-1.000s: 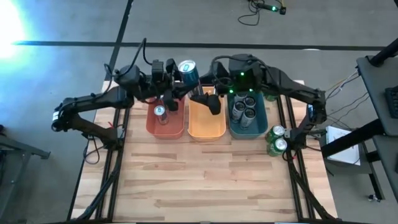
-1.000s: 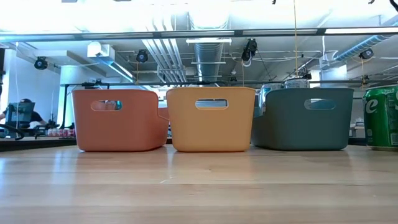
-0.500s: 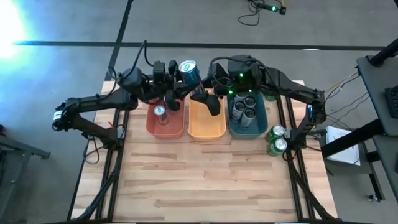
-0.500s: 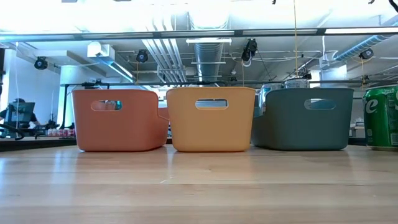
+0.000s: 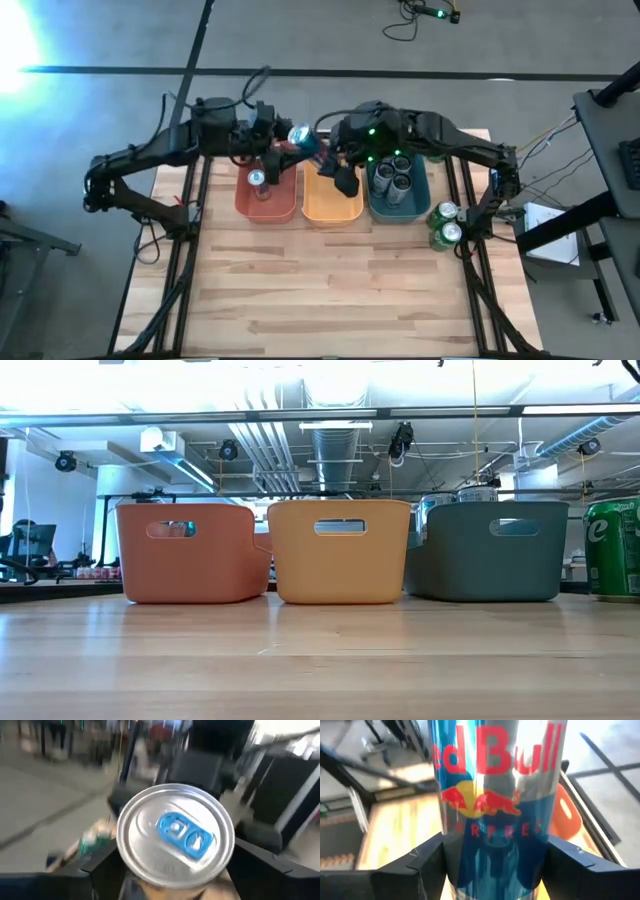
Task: Sort soda cans
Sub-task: Put the blue soda can into the orange bin
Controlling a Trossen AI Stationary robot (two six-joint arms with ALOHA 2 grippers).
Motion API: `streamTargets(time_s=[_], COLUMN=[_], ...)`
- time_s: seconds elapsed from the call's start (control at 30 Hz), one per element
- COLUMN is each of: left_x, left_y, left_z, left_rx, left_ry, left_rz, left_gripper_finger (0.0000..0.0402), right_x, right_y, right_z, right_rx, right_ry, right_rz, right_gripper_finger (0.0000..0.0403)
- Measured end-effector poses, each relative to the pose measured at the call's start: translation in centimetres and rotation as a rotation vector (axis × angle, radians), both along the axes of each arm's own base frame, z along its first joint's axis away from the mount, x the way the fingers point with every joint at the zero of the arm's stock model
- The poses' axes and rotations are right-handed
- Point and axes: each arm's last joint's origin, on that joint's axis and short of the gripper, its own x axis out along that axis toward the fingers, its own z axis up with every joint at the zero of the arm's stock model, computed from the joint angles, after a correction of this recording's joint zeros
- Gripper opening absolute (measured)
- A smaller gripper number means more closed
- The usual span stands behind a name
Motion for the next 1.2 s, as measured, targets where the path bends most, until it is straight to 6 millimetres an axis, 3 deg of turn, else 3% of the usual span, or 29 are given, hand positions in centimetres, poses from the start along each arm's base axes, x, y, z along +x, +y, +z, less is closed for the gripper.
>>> streamTargets(time_s=[0.1,0.3,0.87,1.2], left_x=[-0.6,-0.5,0.9,1.9], left_y=[-0.2,-0.1,0.0,0.2], left_z=[0.0,-0.8,-2.1,-2.7], left_rx=[-0.024,-0.051,-0.109,-0.126], left_ry=[0.156,0.299,0.35,0.366], left_rz=[-0.005,-0.006,-0.039,-0.037], left_gripper_finger=[0.0291,0.0292,0.0261,0.0268], right_x=[0.2,0.7,0.5,0.4], right_y=[0.0,0.1,0.3,0.3], right_z=[-1.1,-2.1,-3.3,-3.9], right_rx=[-0.035,-0.096,-0.136,-0.127], right_ry=[0.086,0.141,0.258,0.309], right_rz=[0.02,0.073,0.134,0.144], right_gripper_finger=[0.0247,0.0232,0.0244,0.0238])
